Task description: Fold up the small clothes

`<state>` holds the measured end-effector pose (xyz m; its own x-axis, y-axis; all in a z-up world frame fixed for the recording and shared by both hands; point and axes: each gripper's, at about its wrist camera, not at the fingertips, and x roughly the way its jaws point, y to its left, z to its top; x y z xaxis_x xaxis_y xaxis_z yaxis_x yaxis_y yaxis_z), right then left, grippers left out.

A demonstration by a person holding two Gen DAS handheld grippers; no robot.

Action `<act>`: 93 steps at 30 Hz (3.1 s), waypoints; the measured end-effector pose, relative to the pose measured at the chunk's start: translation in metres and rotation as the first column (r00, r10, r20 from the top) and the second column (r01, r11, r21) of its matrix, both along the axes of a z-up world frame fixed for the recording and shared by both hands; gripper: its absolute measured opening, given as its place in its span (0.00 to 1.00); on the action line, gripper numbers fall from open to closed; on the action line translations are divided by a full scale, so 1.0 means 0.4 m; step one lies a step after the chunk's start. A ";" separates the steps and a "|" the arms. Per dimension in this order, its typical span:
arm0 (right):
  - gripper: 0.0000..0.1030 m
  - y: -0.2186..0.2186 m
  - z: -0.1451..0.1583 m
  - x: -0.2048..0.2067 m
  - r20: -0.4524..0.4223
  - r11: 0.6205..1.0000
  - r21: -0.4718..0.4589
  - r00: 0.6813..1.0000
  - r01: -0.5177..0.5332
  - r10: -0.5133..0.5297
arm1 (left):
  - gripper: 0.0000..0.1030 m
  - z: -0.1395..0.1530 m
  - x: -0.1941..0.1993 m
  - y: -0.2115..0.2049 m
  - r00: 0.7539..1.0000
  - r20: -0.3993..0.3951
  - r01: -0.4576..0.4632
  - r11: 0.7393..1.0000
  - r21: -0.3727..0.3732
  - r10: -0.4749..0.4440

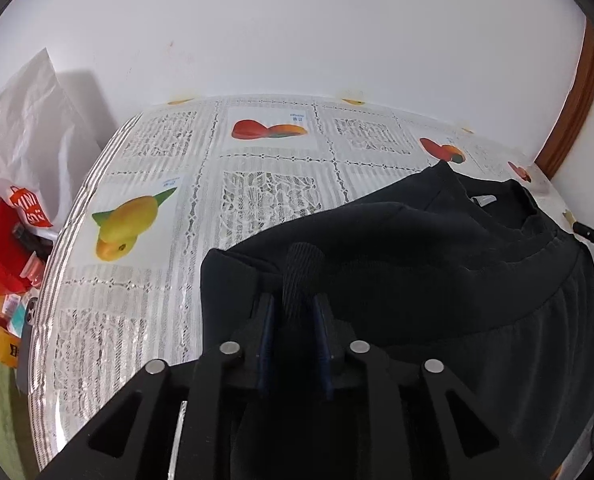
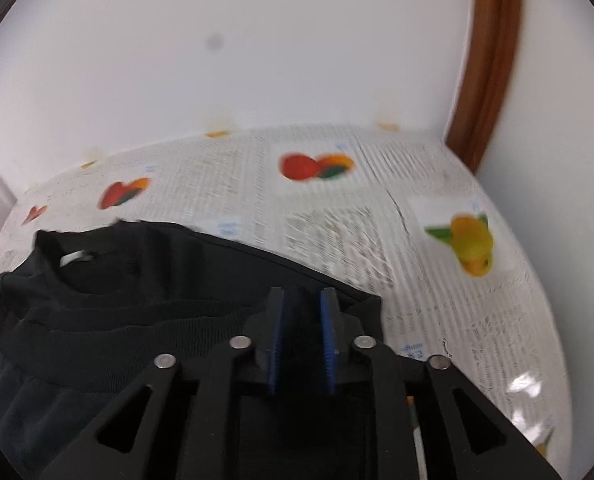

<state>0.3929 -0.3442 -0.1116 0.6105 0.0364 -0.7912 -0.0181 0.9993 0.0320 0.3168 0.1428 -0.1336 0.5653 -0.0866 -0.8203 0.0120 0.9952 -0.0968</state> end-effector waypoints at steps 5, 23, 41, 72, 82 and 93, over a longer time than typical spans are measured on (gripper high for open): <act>0.42 0.168 0.055 -0.059 0.011 0.978 0.048 0.979 -0.203 0.202 | 0.35 0.016 -0.041 0.002 1.000 0.001 0.012 1.000 -0.024 -0.012; 0.03 0.455 -0.034 -0.118 -0.081 0.925 -0.052 0.925 -0.377 0.372 | 0.38 0.026 -0.291 0.068 0.998 0.044 0.044 0.994 -0.095 -0.040; 0.08 0.452 -0.041 -0.068 -0.047 0.941 -0.011 0.940 -0.339 0.338 | 0.41 0.013 -0.358 0.102 0.999 0.040 0.025 0.993 -0.118 -0.020; 0.61 -0.158 -0.046 -0.681 -0.078 0.964 0.215 0.987 0.155 -0.142 | 0.43 -0.058 -0.587 0.166 0.993 0.018 -0.093 0.890 -0.446 0.112; 0.65 -0.189 -0.076 -0.626 -0.087 0.836 0.480 0.963 0.265 -0.256 | 0.42 -0.062 -0.526 0.157 0.984 0.006 -0.153 0.856 -0.494 0.179; 0.17 -0.208 -0.079 -0.563 0.005 0.846 0.473 0.959 0.248 -0.284 | 0.15 -0.033 -0.487 0.108 0.982 0.031 -0.161 0.915 -0.369 0.186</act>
<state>0.1679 -0.4275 -0.1434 0.7040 0.2147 -0.6770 0.2264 0.8356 0.5004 0.1219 0.1860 -0.1466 0.6488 -0.2675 -0.7124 -0.1394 0.8786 -0.4568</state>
